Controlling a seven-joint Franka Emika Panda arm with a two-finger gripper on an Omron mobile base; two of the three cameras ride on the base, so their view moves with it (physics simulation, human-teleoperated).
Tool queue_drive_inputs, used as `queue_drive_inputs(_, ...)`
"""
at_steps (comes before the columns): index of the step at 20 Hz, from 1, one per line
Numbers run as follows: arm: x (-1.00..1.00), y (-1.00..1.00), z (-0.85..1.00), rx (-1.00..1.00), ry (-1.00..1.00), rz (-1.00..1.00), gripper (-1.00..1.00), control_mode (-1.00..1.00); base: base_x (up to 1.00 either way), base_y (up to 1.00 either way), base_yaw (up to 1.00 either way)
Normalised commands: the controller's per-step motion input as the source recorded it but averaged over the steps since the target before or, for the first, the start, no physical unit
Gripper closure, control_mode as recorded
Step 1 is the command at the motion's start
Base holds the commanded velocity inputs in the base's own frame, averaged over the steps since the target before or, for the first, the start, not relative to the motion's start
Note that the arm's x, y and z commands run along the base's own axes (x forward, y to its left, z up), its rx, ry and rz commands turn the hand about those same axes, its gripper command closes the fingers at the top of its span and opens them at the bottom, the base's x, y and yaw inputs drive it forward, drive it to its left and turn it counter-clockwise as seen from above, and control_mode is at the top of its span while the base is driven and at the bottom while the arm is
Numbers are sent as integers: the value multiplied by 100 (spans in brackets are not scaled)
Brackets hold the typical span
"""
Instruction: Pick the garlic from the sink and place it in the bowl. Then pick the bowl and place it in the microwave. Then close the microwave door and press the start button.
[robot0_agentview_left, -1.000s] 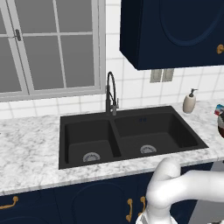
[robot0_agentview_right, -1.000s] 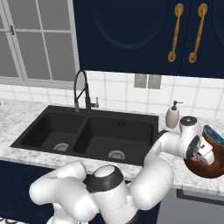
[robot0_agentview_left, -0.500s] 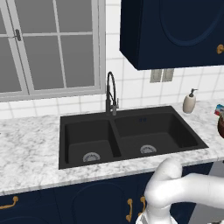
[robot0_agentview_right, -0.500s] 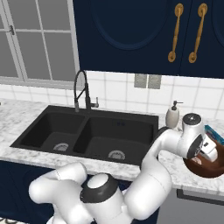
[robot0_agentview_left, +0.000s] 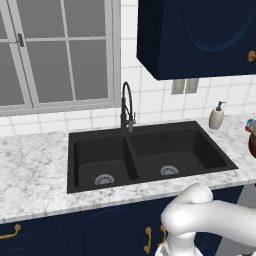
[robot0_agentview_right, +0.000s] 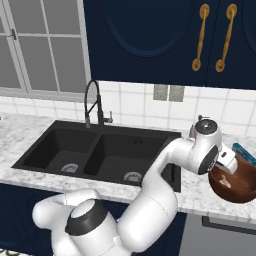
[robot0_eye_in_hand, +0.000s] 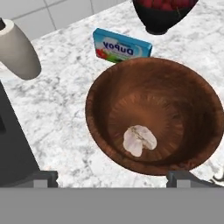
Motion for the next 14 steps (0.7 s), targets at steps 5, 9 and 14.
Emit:
queue_drive_inputs(5,11,7,0,-13,20,22,-100,-100,0,0,0)
queue_drive_inputs(9,20,0,0,-5,27,9,-100,-100,0,0,0)
queue_drive_inputs(14,32,0,0,-1,24,0,-100,-100,0,0,0)
